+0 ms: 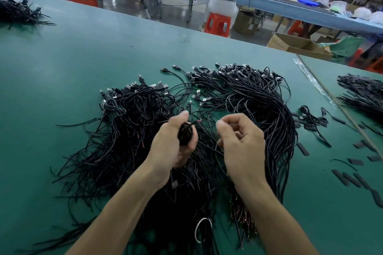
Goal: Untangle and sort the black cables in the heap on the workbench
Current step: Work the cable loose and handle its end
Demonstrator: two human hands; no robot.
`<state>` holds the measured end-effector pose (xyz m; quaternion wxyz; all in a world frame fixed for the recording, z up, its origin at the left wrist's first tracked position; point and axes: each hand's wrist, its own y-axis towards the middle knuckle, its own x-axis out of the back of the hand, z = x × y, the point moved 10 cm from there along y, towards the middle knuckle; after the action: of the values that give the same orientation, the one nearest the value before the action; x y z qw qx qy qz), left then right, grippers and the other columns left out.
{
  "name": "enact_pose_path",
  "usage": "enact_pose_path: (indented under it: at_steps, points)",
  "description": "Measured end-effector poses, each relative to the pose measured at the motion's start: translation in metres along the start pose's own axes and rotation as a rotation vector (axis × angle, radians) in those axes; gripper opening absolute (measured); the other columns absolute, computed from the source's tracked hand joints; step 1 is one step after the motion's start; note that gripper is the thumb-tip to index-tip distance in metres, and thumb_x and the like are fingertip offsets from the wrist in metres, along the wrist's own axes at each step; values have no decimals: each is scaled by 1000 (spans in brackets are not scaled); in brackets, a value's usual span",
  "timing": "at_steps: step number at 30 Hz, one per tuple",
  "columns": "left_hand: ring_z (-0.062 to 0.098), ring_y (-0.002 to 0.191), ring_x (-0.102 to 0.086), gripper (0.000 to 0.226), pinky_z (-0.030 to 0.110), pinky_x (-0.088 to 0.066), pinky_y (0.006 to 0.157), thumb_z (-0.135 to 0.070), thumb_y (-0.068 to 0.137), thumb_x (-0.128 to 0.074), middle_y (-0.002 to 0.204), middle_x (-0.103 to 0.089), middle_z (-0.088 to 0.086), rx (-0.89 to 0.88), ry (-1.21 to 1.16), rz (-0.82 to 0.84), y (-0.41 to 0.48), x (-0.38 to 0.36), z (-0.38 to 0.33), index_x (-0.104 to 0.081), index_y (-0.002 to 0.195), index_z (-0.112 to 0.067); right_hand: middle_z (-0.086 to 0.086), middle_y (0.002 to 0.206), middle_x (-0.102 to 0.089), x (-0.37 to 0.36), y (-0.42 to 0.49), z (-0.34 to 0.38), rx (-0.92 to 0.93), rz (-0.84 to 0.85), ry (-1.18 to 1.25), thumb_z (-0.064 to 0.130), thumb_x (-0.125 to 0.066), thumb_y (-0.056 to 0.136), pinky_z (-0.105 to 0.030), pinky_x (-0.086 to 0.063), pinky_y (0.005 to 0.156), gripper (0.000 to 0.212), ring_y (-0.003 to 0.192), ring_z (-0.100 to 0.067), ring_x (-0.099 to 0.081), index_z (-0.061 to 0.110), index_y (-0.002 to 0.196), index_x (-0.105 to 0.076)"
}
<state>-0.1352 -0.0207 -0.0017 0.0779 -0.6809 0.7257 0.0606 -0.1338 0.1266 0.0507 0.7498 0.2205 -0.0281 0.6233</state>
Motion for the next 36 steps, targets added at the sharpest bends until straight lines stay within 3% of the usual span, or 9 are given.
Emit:
enact_pose_path:
  at_steps: [4,8,11,15,18,22,27,32,36]
  points:
    - [5,32,-30,31,16,-24,33,-42,80,-48,39,-39,-8,-58,-45,70,-2,-9,-10,-62,89,-16,1,69,-62,-20,-2,22,27,278,87,17,-67,93,-34,-48,55,15,58,-12,-54,24,79,-69]
    - [6,33,-26,44,14,-24,36,-48,84,-46,41,-38,-8,-140,-50,121,-6,-10,-21,-66,120,-35,13,75,-65,-38,-16,36,159,556,-150,18,-64,95,-16,-45,60,11,61,-5,-55,25,88,-70]
    - [7,33,-26,44,15,-24,37,-47,98,-34,41,-38,-10,-164,-15,58,-5,-3,-23,-72,114,-33,12,77,-64,-35,-15,41,207,607,-260,18,-63,96,-18,-43,60,13,69,-9,-58,27,87,-69]
    - [12,34,-22,54,20,-24,39,-53,99,-27,40,-33,-6,-131,-46,1,-2,2,-13,-76,106,-30,12,68,-62,-28,-9,39,175,575,-290,19,-63,94,-33,-46,52,19,56,-18,-53,26,76,-63]
    - [11,36,-23,54,19,-26,39,-56,98,-27,43,-33,-6,-93,-54,-4,-1,-1,-6,-76,108,-33,30,65,-59,-23,-6,37,164,491,-262,14,-62,93,-29,-43,44,21,48,-18,-48,22,74,-62]
    - [10,35,-23,55,18,-26,40,-52,105,-24,43,-31,-7,-78,-61,6,-1,-4,-2,-74,112,-30,29,65,-62,-20,-6,31,146,405,-200,16,-64,94,-23,-41,42,16,45,-6,-44,21,79,-65]
    - [9,34,-23,55,18,-26,39,-47,106,-24,41,-33,-8,-88,-102,35,-2,-6,-5,-74,113,-26,18,79,-72,-17,-4,28,124,332,-90,20,-72,89,-18,-54,62,8,67,-5,-67,26,84,-72]
    - [11,32,-19,55,18,-24,38,-51,103,-24,39,-30,-9,-109,-122,53,-4,-7,-9,-71,119,-29,15,78,-72,-22,-2,17,66,373,-129,23,-75,87,-16,-53,65,6,71,-2,-68,28,91,-75]
    - [13,33,-17,53,18,-24,39,-53,102,-23,39,-28,-10,-115,-96,58,-4,-4,-10,-68,125,-33,6,84,-75,-32,-5,10,-10,481,-49,23,-72,90,-34,-59,79,7,79,-10,-71,26,96,-74]
